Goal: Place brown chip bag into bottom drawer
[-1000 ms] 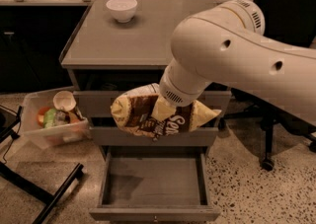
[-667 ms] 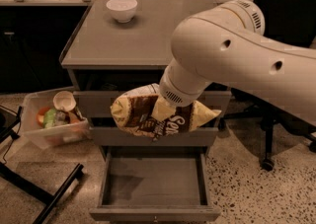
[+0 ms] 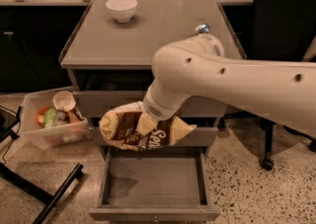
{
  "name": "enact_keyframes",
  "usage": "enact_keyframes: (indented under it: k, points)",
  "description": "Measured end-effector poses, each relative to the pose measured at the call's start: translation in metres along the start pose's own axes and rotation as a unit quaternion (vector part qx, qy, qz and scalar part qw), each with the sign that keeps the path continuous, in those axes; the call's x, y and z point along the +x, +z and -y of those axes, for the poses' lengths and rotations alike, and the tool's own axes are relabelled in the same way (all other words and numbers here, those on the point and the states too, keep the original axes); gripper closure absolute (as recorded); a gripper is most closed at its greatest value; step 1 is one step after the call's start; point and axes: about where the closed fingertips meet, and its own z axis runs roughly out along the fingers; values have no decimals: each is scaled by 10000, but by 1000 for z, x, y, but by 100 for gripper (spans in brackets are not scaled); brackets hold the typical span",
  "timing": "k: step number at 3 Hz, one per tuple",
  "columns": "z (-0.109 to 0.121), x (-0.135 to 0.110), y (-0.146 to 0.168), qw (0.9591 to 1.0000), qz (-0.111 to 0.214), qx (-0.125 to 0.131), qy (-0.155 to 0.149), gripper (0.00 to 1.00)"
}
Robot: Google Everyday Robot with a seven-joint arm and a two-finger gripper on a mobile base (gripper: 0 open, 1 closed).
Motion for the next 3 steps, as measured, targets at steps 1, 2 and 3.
enact_keyframes:
  k: [1,2,3]
  points:
    - [-29,3,87,9990,-68,-386,210,100]
    - [-54,13,176,9972,-301,-526,444,100]
    - [-53,-1,191,9959,-68,-470,776,100]
